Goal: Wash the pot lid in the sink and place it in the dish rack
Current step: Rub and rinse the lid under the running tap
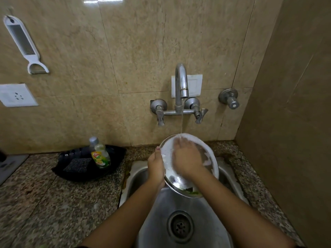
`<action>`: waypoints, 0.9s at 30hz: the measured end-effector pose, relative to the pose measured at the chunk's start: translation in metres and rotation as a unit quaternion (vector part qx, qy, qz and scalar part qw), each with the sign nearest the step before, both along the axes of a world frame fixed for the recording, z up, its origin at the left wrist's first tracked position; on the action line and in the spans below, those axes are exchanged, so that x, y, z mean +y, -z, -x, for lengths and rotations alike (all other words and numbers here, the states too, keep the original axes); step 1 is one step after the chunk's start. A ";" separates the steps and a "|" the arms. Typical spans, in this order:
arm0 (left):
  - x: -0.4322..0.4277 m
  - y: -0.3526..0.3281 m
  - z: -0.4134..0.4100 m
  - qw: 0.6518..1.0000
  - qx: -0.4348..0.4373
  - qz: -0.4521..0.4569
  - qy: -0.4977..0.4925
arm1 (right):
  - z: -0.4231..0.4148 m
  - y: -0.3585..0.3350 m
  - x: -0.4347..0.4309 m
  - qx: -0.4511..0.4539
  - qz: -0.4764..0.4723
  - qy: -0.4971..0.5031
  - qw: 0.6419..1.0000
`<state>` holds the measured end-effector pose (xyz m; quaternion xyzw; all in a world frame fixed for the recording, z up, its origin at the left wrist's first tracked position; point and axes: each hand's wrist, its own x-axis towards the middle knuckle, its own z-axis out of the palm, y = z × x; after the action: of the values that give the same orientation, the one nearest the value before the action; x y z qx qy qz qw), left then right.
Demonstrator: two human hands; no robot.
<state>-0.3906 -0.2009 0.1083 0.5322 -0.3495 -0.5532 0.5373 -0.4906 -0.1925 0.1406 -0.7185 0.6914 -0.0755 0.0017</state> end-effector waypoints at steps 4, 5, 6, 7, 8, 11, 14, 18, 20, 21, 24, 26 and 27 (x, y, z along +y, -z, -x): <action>-0.008 0.001 -0.005 1.000 0.021 -0.009 -0.009 | 0.005 0.031 0.047 -0.027 0.053 -0.243 0.968; -0.010 -0.001 -0.008 0.999 0.028 -0.015 -0.020 | 0.020 0.038 0.054 -0.026 0.038 -0.274 0.961; -0.011 -0.002 -0.012 0.999 0.033 -0.017 -0.027 | 0.036 0.045 0.061 -0.019 0.033 -0.289 0.956; -0.012 -0.003 -0.015 0.999 0.034 -0.017 -0.031 | 0.051 0.050 0.069 -0.013 0.037 -0.291 0.956; -0.012 -0.004 -0.018 0.999 0.032 -0.019 -0.034 | 0.062 0.053 0.075 -0.008 0.053 -0.283 0.958; -0.010 -0.005 -0.016 0.998 0.031 -0.029 -0.036 | 0.060 0.051 0.078 -0.003 0.070 -0.307 0.949; -0.006 -0.007 -0.004 0.999 0.032 -0.029 -0.023 | 0.027 0.040 0.063 -0.038 0.074 -0.317 0.945; -0.010 -0.010 -0.002 0.999 0.034 -0.035 -0.011 | 0.026 0.037 0.060 -0.065 0.067 -0.291 0.952; -0.014 -0.010 -0.011 0.998 0.014 -0.054 -0.017 | 0.051 0.047 0.076 -0.058 0.062 -0.329 0.940; -0.015 -0.008 -0.016 0.998 0.006 -0.066 -0.026 | 0.068 0.052 0.082 -0.070 0.072 -0.324 0.941; -0.012 -0.006 -0.026 0.995 0.016 -0.079 -0.057 | 0.106 0.059 0.081 -0.132 0.100 -0.194 0.967; -0.007 -0.002 -0.024 0.995 0.018 -0.076 -0.055 | 0.105 0.053 0.064 -0.171 0.072 -0.101 0.977; -0.004 0.000 -0.022 0.996 0.015 -0.075 -0.047 | 0.100 0.046 0.051 -0.217 0.041 -0.065 0.973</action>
<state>-0.3685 -0.2045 0.1079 0.5783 -0.2735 -0.5596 0.5269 -0.5906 -0.1411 0.0947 -0.7280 0.6224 -0.2580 0.1270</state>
